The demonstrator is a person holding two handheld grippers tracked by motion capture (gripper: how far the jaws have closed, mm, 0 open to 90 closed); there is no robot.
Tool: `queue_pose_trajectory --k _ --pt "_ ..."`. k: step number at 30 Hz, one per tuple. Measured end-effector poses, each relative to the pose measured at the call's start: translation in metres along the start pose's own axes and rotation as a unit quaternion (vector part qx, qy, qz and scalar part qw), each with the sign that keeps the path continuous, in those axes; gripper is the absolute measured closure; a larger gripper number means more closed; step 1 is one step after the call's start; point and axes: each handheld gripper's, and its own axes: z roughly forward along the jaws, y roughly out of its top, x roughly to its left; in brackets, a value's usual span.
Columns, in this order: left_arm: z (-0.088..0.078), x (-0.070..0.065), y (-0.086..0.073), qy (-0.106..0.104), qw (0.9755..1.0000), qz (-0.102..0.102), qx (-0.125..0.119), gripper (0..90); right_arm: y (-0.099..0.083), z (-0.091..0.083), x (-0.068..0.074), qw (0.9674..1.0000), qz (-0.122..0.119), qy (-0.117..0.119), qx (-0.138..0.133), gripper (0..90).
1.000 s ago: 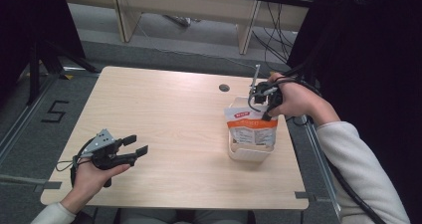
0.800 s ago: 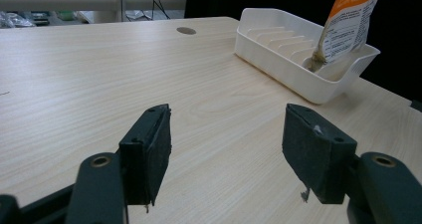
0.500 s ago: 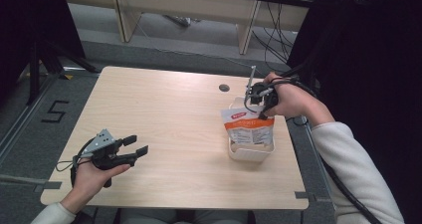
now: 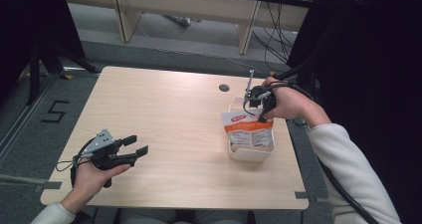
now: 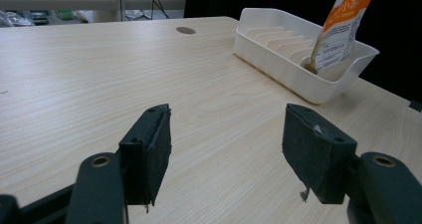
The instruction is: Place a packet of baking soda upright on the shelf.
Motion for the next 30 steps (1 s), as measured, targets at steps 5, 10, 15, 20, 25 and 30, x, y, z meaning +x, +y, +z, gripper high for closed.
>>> queue_pose_trajectory --k 5,10,15,20,25,30 --pt "0.0 0.0 0.0 0.0 1.0 0.001 0.001 35.2 -0.001 0.008 -0.002 1.0 -0.008 0.002 -0.002 90.0" --pt "0.0 -0.001 0.0 0.0 1.0 0.0 0.001 35.2 -0.004 0.012 -0.004 0.9999 -0.01 0.005 -0.004 90.0" --pt "0.0 -0.001 0.0 -0.003 1.0 0.0 -0.001 35.2 -0.005 0.016 -0.003 0.9999 -0.001 0.011 0.011 90.0" --pt "0.0 -0.002 0.0 -0.001 1.0 -0.006 -0.001 35.2 -0.006 0.018 -0.004 0.9998 0.007 0.012 0.013 90.0" --pt "-0.001 -0.002 0.001 0.001 1.0 0.0 -0.001 35.2 -0.009 0.023 -0.005 0.9998 0.013 0.015 0.008 90.0" --pt "-0.001 -0.002 0.001 0.002 1.0 -0.001 -0.001 35.2 -0.01 0.026 -0.006 0.9996 0.013 0.018 0.015 90.0"
